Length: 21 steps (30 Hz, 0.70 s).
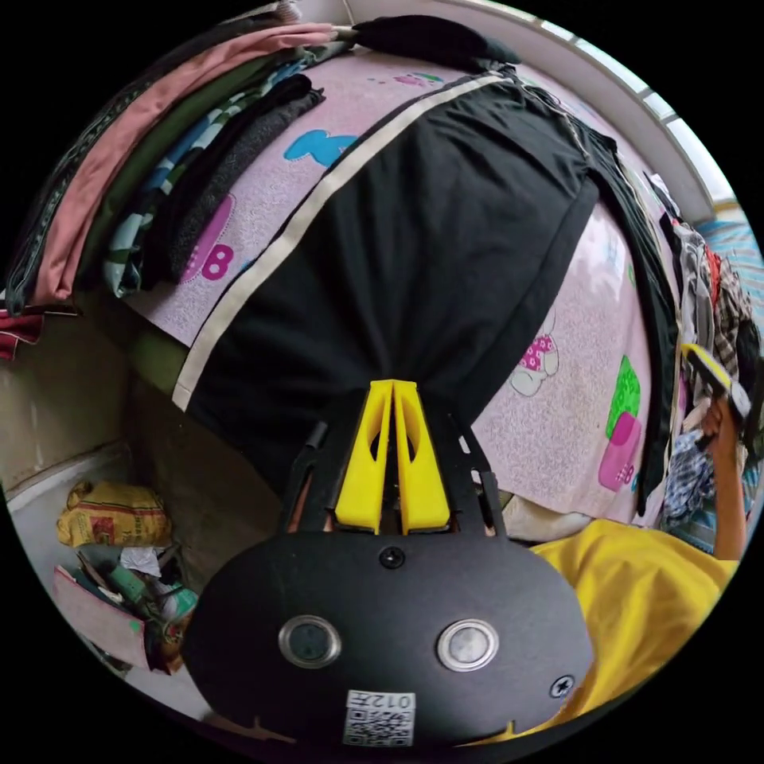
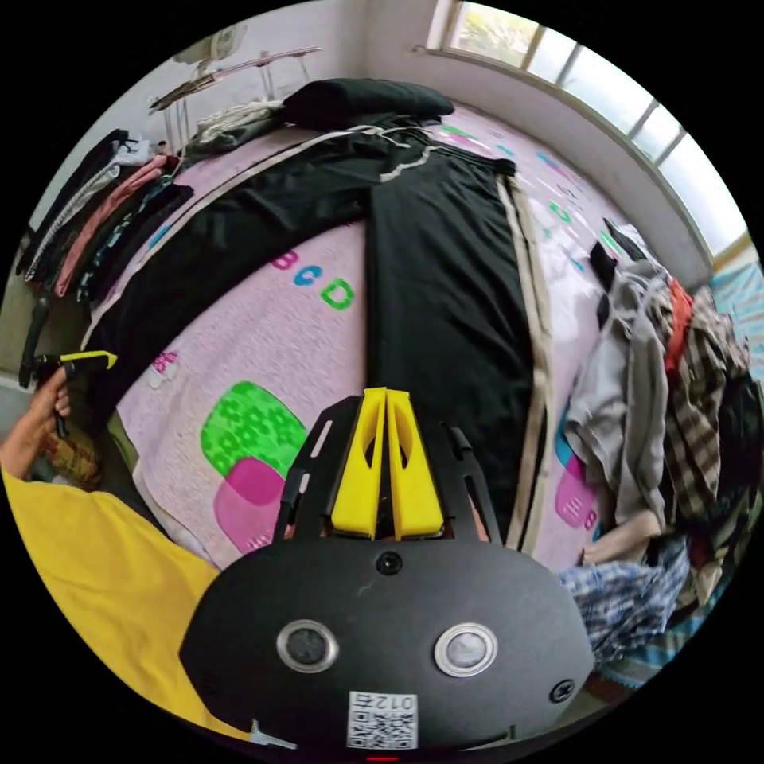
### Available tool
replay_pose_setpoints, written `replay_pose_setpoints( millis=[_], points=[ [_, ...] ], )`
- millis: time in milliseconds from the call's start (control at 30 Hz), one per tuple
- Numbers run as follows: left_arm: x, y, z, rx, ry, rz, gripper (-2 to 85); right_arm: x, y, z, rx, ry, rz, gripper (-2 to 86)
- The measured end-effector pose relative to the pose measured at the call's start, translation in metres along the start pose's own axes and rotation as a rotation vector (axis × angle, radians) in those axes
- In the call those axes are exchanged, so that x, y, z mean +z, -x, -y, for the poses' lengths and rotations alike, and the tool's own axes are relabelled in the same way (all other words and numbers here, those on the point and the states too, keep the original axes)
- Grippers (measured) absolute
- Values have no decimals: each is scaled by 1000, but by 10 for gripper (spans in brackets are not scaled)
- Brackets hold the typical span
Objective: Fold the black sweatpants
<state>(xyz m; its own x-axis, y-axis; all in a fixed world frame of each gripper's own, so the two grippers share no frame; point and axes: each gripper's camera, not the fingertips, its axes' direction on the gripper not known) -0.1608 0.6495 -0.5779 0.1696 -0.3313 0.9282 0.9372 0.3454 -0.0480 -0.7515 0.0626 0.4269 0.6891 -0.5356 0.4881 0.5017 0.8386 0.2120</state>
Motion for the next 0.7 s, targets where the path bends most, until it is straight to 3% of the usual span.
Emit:
replay_pose_setpoints(
  millis=[167, 333, 433, 567, 700],
  points=[
    [-21, 19, 7, 47, -97, 8, 4, 50, 24, 100, -101, -37, 6, 2],
    [-15, 19, 49, 136, -117, -73, 4, 103, -4, 208, 41, -35, 18, 10],
    [-8, -5, 77, 219, -131, -142, 4, 132, -10, 240, 12, -4, -18, 28],
    [3, -60, 105, 355, -161, -56, 5, 168, -1, 255, -140, 58, -117, 64],
    [32, -84, 122, 412, -68, -24, 6, 207, 3, 259, -240, 104, -193, 52]
  ],
)
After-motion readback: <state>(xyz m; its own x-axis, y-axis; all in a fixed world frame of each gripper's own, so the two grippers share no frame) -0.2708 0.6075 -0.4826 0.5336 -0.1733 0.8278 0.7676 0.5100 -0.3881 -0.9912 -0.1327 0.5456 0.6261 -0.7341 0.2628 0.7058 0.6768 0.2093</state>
